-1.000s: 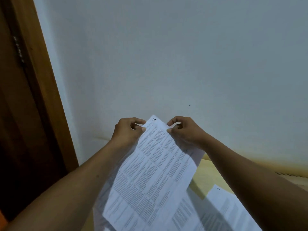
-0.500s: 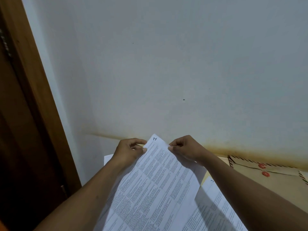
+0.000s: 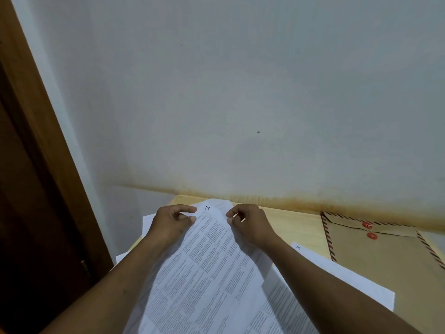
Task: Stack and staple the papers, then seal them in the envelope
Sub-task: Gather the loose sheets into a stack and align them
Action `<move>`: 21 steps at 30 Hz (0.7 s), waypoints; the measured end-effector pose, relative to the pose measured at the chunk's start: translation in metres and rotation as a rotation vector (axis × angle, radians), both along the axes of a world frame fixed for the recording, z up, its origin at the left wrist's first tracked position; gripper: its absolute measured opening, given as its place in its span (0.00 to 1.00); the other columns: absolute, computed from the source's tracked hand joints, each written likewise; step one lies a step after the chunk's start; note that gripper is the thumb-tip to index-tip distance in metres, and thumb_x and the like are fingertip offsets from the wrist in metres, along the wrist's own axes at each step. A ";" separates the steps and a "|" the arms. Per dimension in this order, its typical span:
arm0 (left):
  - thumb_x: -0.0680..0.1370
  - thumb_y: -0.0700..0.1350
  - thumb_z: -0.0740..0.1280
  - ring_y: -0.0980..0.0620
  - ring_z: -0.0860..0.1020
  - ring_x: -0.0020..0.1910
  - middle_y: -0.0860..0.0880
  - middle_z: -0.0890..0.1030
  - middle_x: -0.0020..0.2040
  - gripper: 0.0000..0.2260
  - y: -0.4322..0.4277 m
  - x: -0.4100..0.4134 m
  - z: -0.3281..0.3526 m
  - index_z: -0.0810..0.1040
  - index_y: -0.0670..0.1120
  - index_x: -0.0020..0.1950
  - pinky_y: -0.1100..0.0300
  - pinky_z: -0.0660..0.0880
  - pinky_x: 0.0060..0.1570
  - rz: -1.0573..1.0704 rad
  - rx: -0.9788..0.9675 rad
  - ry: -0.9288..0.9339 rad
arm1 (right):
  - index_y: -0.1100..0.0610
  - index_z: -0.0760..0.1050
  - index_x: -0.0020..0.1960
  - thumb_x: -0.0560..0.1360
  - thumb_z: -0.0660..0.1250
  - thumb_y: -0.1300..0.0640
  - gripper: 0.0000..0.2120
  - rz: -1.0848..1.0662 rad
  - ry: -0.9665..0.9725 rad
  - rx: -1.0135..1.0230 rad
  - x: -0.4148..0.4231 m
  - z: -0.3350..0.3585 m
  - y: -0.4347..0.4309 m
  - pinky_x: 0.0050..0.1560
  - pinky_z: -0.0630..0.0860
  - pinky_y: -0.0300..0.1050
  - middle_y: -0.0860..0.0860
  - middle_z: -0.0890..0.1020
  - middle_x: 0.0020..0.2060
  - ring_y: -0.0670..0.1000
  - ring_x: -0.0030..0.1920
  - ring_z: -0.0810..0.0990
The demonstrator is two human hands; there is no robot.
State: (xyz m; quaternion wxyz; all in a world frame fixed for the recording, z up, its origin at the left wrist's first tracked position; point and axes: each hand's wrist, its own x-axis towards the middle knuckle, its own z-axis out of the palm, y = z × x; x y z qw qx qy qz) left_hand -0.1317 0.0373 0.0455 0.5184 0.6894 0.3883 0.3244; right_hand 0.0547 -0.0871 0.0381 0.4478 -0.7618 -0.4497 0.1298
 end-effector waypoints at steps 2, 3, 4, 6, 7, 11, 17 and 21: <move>0.74 0.39 0.77 0.50 0.73 0.33 0.53 0.74 0.29 0.09 0.003 -0.002 -0.005 0.88 0.55 0.45 0.53 0.74 0.44 0.017 0.002 0.014 | 0.45 0.80 0.40 0.75 0.68 0.59 0.10 0.003 0.006 -0.021 -0.004 -0.006 0.002 0.43 0.70 0.37 0.41 0.80 0.34 0.42 0.38 0.77; 0.74 0.41 0.77 0.50 0.73 0.33 0.53 0.74 0.28 0.08 0.003 -0.002 -0.005 0.88 0.54 0.45 0.54 0.73 0.43 0.019 0.004 0.015 | 0.46 0.82 0.41 0.75 0.67 0.59 0.10 -0.002 0.006 -0.026 -0.005 -0.008 0.002 0.43 0.70 0.37 0.41 0.80 0.35 0.43 0.39 0.77; 0.74 0.42 0.78 0.51 0.74 0.32 0.54 0.75 0.28 0.06 0.002 -0.003 -0.003 0.88 0.54 0.45 0.55 0.74 0.43 0.019 0.009 0.017 | 0.48 0.84 0.43 0.75 0.67 0.59 0.09 -0.008 0.005 -0.029 -0.005 -0.010 0.002 0.42 0.70 0.35 0.41 0.81 0.37 0.43 0.41 0.78; 0.74 0.42 0.78 0.53 0.76 0.32 0.54 0.76 0.29 0.05 -0.001 -0.002 -0.003 0.88 0.52 0.46 0.58 0.74 0.42 0.015 0.019 0.024 | 0.51 0.85 0.46 0.75 0.68 0.59 0.07 -0.015 0.018 -0.033 -0.004 -0.010 0.000 0.40 0.69 0.30 0.44 0.83 0.39 0.44 0.43 0.79; 0.74 0.41 0.78 0.53 0.77 0.33 0.54 0.76 0.29 0.06 -0.002 -0.001 -0.004 0.88 0.52 0.47 0.58 0.75 0.43 0.011 0.024 0.029 | 0.52 0.85 0.46 0.75 0.69 0.58 0.07 -0.017 0.027 -0.033 -0.002 -0.009 -0.001 0.40 0.69 0.30 0.45 0.83 0.39 0.44 0.43 0.80; 0.75 0.39 0.77 0.53 0.78 0.37 0.51 0.78 0.33 0.07 -0.008 0.008 -0.008 0.88 0.52 0.47 0.59 0.75 0.47 0.002 0.041 0.008 | 0.52 0.86 0.48 0.76 0.69 0.58 0.07 -0.030 0.013 -0.039 0.008 -0.006 -0.010 0.40 0.69 0.27 0.45 0.84 0.39 0.43 0.43 0.81; 0.76 0.39 0.75 0.54 0.80 0.43 0.49 0.79 0.37 0.09 -0.019 0.024 -0.011 0.87 0.54 0.47 0.62 0.74 0.52 -0.019 0.047 -0.022 | 0.50 0.85 0.51 0.77 0.68 0.59 0.08 -0.034 -0.002 -0.066 0.025 -0.006 -0.024 0.38 0.69 0.29 0.46 0.83 0.38 0.40 0.38 0.79; 0.76 0.36 0.75 0.57 0.80 0.43 0.49 0.79 0.38 0.09 -0.029 0.032 -0.008 0.86 0.50 0.50 0.67 0.74 0.49 -0.054 0.017 -0.061 | 0.50 0.84 0.51 0.77 0.66 0.62 0.11 -0.037 -0.020 -0.058 0.033 -0.008 -0.032 0.35 0.68 0.25 0.45 0.81 0.36 0.41 0.35 0.77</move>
